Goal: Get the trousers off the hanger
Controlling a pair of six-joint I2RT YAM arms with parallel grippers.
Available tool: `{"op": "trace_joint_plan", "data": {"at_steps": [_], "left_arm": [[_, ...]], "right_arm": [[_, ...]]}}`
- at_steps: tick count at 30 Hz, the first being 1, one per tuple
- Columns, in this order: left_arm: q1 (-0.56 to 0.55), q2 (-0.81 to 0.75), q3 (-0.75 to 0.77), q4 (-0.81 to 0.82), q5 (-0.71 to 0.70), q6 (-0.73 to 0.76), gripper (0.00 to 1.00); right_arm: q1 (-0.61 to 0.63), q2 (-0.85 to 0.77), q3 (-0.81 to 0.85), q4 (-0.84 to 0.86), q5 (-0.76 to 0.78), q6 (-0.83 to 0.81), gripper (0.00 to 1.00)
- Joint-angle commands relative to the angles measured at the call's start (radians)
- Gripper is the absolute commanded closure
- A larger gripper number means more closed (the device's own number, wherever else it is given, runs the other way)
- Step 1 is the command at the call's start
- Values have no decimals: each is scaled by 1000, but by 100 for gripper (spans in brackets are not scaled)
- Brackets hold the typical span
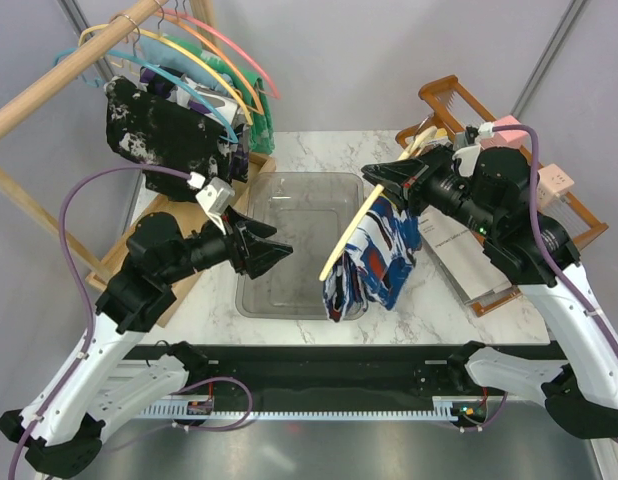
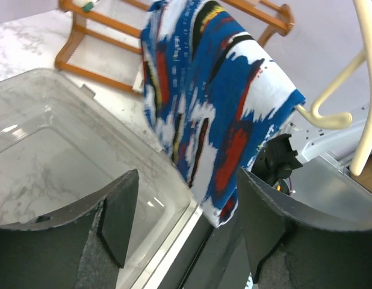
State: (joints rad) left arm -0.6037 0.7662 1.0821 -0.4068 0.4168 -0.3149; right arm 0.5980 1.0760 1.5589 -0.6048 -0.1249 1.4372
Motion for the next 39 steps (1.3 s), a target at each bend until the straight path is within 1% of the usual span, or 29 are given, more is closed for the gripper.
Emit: {"op": "trace_joint_plan", "data": {"at_steps": [1,3,6,7,10,14,17,21,29,33,39], "left_arm": [[-31,-36,-73,224,79,34,25],[-45,-28,-71,247,82,34,25],[-77,18,-53,263,111,31,28],[-106,31,-39,267,106,33,29],[-162,54,-27,272,77,62,29],[-192,61,-24,269,54,85,28],[-218,100,-8,269,30,92,28],[-258,154,35,269,-21,97,32],[-286,200,42,287,-55,88,36],[-289,219,62,287,-55,83,42],[-295,231,73,270,-128,85,49]], "right_arm": [[-3,-50,49,180,-30,64,100],[-4,-51,40,186,-27,77,100],[-4,-59,29,191,-24,97,100],[-3,-67,26,198,-15,98,100],[-3,-74,15,201,-1,98,100],[-3,-77,-3,246,19,112,100],[-3,-76,0,267,15,117,100],[-3,-85,-13,269,16,123,100],[-3,-113,-40,275,19,129,100],[-3,-122,-59,281,16,137,100],[-3,-125,-65,300,5,143,100]]}}
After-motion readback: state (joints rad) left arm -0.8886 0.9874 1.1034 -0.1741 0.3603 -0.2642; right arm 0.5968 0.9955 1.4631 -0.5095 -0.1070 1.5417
